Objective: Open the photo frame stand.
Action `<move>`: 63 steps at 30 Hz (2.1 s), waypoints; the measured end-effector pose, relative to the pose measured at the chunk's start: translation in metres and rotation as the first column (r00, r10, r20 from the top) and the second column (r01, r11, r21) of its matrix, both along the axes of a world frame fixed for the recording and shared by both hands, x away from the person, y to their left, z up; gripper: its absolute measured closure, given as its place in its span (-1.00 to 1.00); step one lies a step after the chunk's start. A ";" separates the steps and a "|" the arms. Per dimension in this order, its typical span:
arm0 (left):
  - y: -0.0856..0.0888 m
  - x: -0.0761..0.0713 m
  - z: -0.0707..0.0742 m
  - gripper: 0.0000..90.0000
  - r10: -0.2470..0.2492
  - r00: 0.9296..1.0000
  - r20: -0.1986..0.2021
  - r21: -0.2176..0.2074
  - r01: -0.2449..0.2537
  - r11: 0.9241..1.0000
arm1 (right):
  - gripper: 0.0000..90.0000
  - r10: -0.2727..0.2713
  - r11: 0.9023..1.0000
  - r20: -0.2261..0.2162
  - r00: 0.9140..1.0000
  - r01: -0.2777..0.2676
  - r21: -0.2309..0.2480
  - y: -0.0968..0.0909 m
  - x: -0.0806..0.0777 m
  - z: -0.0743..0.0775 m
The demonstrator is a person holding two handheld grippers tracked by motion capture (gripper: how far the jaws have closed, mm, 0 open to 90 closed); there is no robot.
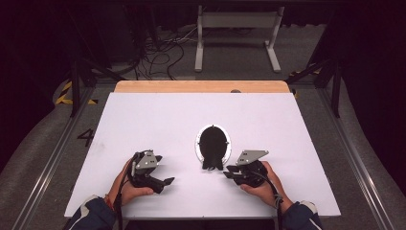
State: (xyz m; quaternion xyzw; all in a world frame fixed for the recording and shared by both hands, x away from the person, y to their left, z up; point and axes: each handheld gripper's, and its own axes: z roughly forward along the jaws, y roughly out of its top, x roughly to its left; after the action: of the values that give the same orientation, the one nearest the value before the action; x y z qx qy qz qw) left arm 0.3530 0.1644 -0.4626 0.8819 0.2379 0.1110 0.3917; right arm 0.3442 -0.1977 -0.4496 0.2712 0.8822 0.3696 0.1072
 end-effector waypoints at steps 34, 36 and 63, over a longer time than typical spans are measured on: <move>-0.002 0.001 -0.002 -0.74 -0.010 1.000 -0.004 0.016 0.010 1.000 | 0.73 -0.018 1.000 -0.008 1.000 0.018 0.020 0.009 0.005 -0.001; -0.002 0.000 -0.002 -0.74 -0.008 1.000 -0.008 0.015 0.009 1.000 | 0.72 -0.021 0.999 -0.011 1.000 0.021 0.025 0.008 0.005 -0.001; -0.004 0.000 -0.002 -0.74 -0.021 1.000 -0.010 0.016 0.021 1.000 | 0.54 -0.042 0.999 -0.074 0.996 0.043 0.017 0.013 0.010 -0.003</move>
State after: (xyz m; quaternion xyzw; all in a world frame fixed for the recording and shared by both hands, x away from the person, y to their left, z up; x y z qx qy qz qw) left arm 0.3529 0.1604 -0.4643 0.8881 0.2295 0.1043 0.3844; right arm 0.3543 -0.1846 -0.4529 0.3042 0.8763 0.3650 0.0801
